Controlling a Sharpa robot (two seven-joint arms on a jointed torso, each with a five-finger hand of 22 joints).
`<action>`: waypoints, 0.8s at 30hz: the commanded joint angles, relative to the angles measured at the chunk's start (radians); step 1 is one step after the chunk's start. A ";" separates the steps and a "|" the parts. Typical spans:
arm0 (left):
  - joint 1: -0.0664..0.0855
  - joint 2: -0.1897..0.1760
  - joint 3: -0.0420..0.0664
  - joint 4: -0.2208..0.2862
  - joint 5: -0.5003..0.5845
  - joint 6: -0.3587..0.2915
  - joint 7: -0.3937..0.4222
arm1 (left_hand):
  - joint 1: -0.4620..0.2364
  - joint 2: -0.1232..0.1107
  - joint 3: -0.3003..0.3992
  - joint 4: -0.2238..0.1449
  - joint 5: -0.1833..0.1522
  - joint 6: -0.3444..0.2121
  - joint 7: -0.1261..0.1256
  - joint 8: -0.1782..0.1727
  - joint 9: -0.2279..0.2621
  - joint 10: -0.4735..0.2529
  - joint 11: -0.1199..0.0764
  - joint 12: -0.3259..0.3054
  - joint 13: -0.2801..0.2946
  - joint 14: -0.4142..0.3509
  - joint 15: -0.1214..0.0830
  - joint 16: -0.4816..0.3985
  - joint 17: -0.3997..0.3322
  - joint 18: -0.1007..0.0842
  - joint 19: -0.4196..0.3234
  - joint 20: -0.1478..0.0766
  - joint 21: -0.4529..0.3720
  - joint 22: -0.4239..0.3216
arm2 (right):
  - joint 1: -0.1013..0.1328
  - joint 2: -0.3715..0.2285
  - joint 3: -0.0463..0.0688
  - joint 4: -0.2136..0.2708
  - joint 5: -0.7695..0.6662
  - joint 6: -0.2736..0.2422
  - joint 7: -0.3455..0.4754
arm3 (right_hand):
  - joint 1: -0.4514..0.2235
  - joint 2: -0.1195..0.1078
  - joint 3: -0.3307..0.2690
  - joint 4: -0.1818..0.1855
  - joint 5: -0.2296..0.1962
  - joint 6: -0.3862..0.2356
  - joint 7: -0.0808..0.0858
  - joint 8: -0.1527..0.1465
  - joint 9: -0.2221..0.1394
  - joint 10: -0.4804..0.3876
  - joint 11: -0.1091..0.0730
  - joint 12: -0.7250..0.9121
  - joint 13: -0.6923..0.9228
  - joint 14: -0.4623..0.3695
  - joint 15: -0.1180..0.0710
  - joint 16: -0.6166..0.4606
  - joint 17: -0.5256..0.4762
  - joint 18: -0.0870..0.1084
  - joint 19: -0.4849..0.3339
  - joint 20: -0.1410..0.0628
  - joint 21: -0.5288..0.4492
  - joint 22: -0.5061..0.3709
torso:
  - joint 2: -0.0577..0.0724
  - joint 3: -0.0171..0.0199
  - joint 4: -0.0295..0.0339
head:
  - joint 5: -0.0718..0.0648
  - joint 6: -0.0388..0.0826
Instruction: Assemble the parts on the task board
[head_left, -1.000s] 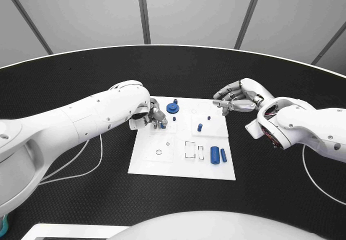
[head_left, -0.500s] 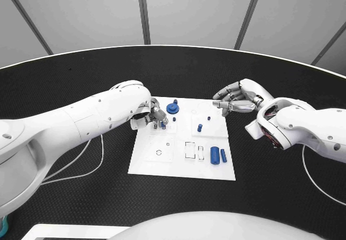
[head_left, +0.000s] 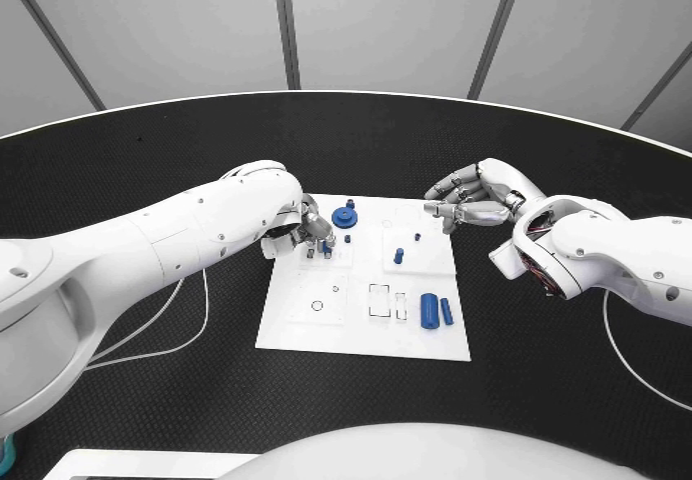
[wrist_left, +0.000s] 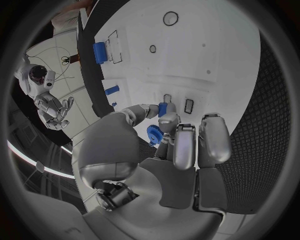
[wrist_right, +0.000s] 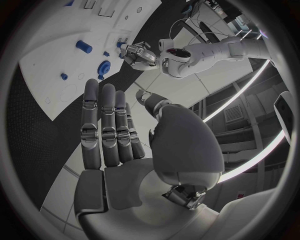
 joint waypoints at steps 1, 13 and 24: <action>0.000 0.002 0.000 -0.003 0.000 0.000 -0.001 | 0.008 0.022 0.116 -0.110 -0.006 -0.001 -0.005 -0.004 0.001 -0.012 -0.002 -0.006 -0.005 0.047 -0.005 0.004 0.023 -0.011 -0.002 -0.007 0.000 -0.001 | 0.000 0.001 0.000 0.000 0.000 0.002 -0.001 | -0.007 -0.002 0.002 0.006 0.006 -0.005 0.000 0.000 -0.001 -0.008 0.001 0.008 0.009 -0.006 0.002 0.007 0.010 0.003 -0.001 0.002 0.000 -0.003 | 0.001 -0.0001 0.0004 | 0.000 0.000; -0.001 0.017 0.000 -0.021 0.000 0.009 -0.003 | 0.008 0.024 0.116 -0.110 -0.008 -0.004 -0.004 -0.004 0.002 -0.014 -0.001 -0.009 -0.008 0.047 -0.005 0.004 0.022 -0.011 -0.003 -0.007 -0.001 -0.002 | 0.000 0.001 0.000 0.000 0.000 0.008 -0.005 | -0.007 -0.002 0.002 0.006 0.006 -0.005 0.000 0.000 -0.001 -0.008 0.001 0.008 0.009 -0.006 0.002 0.007 0.010 0.003 -0.001 0.002 0.000 -0.003 | 0.001 -0.0011 0.0000 | -0.001 -0.002; -0.006 0.026 0.000 -0.032 0.000 0.009 -0.002 | 0.008 0.025 0.115 -0.109 -0.012 -0.006 -0.004 -0.005 0.004 -0.016 -0.001 -0.010 -0.009 0.047 -0.004 0.004 0.023 -0.011 -0.003 -0.006 -0.001 -0.001 | 0.000 0.001 0.000 0.002 0.000 0.014 -0.009 | -0.007 -0.002 0.002 0.006 0.006 -0.005 0.000 0.000 -0.001 -0.008 0.001 0.008 0.009 -0.006 0.002 0.007 0.010 0.003 -0.001 0.002 0.000 -0.003 | 0.000 -0.0008 0.0003 | -0.005 -0.003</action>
